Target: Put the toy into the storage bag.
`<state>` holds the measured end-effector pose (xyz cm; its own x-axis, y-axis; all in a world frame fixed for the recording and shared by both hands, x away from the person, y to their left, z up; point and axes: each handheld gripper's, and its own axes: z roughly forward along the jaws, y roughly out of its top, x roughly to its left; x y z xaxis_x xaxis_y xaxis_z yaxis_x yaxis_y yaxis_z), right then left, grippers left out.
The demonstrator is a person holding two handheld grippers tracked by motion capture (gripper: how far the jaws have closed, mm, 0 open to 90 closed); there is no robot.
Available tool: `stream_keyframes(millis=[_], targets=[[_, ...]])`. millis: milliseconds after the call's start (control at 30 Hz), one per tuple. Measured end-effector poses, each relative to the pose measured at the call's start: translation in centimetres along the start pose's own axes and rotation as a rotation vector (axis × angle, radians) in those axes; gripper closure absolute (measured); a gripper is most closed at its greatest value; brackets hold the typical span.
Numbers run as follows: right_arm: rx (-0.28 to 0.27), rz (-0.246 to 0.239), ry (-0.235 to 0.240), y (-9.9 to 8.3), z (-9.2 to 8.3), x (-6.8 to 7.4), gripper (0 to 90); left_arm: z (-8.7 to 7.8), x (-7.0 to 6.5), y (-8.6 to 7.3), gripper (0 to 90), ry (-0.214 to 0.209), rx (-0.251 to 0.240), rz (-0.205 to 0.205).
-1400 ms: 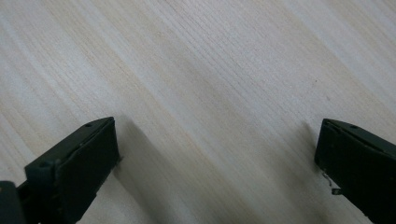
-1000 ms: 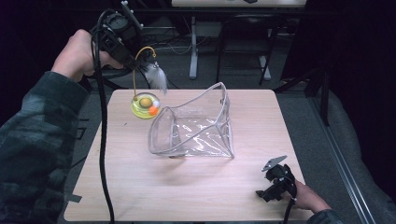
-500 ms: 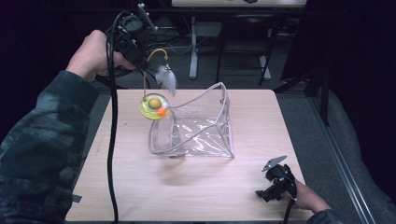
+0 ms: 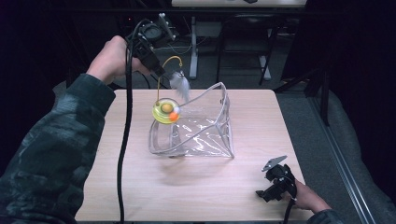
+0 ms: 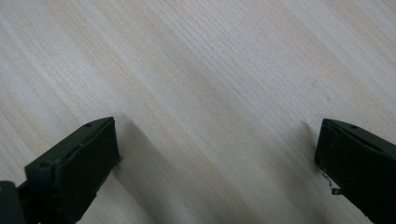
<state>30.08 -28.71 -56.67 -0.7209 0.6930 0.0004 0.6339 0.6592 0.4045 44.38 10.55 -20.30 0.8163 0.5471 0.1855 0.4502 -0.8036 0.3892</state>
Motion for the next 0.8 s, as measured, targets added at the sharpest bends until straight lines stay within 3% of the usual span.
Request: stream_keyframes(millis=[533,800], targets=[[-0.001,0.0,0.0,0.0,0.0,0.0,0.0,3.5,-1.2,1.1,88.2,-0.086,0.003,0.027],[-0.001,0.0,0.0,0.0,0.0,0.0,0.0,6.1,-1.7,1.2,88.2,-0.128,0.018,0.029]])
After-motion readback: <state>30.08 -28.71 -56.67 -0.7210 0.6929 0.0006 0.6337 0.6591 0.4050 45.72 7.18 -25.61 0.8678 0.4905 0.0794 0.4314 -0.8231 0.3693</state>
